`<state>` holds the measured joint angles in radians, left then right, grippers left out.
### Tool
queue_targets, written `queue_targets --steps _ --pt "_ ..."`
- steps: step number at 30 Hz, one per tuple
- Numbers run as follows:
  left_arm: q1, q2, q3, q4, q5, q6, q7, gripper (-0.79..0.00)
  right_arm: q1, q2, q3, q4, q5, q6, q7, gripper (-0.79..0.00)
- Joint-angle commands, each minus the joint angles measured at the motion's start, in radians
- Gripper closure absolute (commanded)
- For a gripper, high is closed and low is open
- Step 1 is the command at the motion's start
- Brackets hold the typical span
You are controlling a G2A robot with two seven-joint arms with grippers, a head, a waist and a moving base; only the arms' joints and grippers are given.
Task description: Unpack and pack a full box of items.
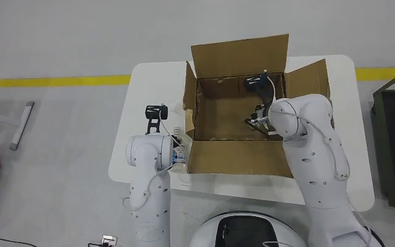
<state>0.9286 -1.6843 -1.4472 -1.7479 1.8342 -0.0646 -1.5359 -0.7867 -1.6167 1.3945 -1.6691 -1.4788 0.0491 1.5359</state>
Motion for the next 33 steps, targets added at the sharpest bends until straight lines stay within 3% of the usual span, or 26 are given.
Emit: queue_targets --steps 1,8,14,15,16,19,33 --pt "0.0 0.0 0.0 0.0 0.0 0.0 0.0 -0.785 0.0 0.0 0.0 0.0 0.0 0.0 0.0 0.0" --pt "0.0 0.0 0.0 0.0 0.0 0.0 0.0 -0.785 0.003 0.002 -0.058 0.015 -0.039 -0.069 -0.026 0.0" --pt "0.0 0.0 0.0 0.0 0.0 0.0 0.0 -0.785 0.084 -0.003 -0.142 0.163 -0.114 -0.094 -0.013 0.0" --pt "0.0 0.0 0.0 0.0 0.0 0.0 0.0 -0.785 0.095 -0.005 -0.15 0.182 -0.114 -0.091 -0.011 -0.049" --pt "0.0 0.0 0.0 0.0 0.0 0.0 0.0 -0.785 0.102 -0.006 -0.154 0.201 -0.112 -0.084 -0.005 -0.185" --pt "0.0 0.0 0.0 0.0 0.0 0.0 0.0 -0.785 0.119 -0.006 -0.163 0.249 -0.133 -0.088 0.0 -0.314" --pt "0.0 0.0 0.0 0.0 0.0 0.0 0.0 -0.785 0.114 0.001 -0.123 0.307 -0.128 -0.074 0.0 -0.339"
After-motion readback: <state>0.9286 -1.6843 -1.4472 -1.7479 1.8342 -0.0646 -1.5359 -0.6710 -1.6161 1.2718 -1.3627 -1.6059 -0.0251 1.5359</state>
